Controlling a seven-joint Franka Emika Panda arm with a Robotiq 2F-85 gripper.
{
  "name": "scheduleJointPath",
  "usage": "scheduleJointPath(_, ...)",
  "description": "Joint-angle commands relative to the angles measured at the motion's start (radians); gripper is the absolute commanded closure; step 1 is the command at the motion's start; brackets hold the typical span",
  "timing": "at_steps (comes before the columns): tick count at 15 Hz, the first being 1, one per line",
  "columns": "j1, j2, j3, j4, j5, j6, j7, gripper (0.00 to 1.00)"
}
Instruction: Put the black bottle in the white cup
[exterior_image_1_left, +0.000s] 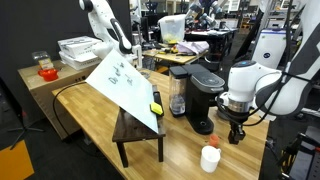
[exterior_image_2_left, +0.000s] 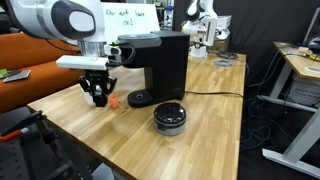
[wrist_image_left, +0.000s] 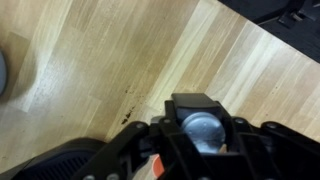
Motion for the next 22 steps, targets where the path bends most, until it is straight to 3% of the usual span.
scheduleJointPath(1, 0.091, -0.125, -0.044, -0.045, -0.103, -0.111, 0.106, 0.86)
scheduleJointPath(6, 0.123, -0.209, 0.029, -0.043, -0.076, -0.203, 0.113, 0.86)
scheduleJointPath(11, 0.146, -0.244, 0.071, 0.025, -0.062, -0.218, 0.098, 0.86)
scheduleJointPath(22, 0.152, -0.088, 0.142, 0.186, 0.059, -0.204, -0.004, 0.86)
